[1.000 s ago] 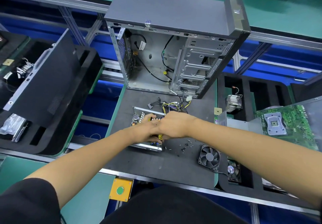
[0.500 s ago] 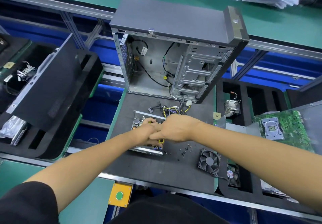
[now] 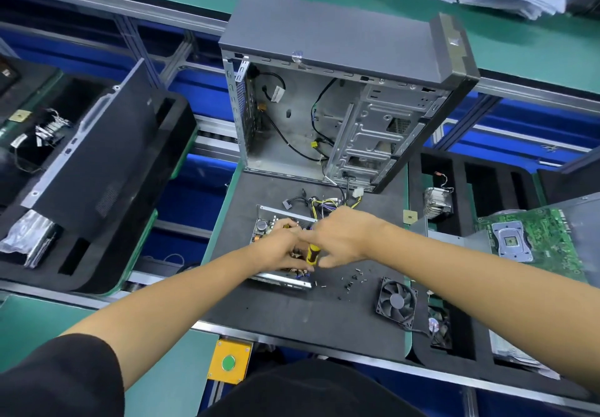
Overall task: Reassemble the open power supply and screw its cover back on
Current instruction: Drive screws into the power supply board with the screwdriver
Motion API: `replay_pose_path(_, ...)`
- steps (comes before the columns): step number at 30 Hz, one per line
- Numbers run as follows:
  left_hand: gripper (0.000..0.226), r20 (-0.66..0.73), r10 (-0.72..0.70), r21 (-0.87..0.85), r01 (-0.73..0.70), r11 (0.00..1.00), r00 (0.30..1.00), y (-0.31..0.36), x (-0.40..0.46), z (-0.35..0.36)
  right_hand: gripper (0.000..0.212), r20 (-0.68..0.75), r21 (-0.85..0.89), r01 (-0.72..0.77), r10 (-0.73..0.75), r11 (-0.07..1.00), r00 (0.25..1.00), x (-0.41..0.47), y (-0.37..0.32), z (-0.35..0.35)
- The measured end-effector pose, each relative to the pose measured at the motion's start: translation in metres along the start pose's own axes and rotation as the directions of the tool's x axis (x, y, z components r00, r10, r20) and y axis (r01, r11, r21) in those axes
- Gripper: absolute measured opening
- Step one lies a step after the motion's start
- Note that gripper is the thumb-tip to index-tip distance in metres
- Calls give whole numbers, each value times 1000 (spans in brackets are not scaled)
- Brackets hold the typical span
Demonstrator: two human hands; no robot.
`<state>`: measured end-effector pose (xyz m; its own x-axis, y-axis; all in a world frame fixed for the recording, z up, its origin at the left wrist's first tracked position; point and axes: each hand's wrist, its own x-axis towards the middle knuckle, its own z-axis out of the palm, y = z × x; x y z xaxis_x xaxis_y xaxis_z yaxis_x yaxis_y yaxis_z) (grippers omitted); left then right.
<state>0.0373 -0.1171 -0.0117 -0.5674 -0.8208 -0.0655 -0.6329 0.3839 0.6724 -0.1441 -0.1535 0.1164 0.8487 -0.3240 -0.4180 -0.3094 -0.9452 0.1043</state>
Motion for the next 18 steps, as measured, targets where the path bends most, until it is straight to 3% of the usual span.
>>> replay_pose_path(4, 45, 81, 67, 128, -77, 989, 994, 2, 0, 0, 38, -25, 0, 203, -203, 979, 979, -3, 8, -12)
replay_pose_path(8, 50, 58, 100, 143, -107, 984, 993, 2, 1, -2, 34, 13, -67, 214, -213, 975, 977, -1, 7, -14)
replay_pose_path(11, 34, -9, 110, 120, -108, 987, 994, 3, 3, 1, 20, 37, -108, 272, -269, 956, 962, 2, 6, -13)
replay_pose_path(13, 31, -32, 100, 96, -97, 991, 994, 1, 3, 4, 17, 28, -73, 285, -284, 956, 958, 4, 5, -15)
replay_pose_path(18, 42, 68, 12, 69, -17, 997, 998, -4, 6, 2, 14, 24, 60, 206, -208, 977, 978, 4, 0, -15)
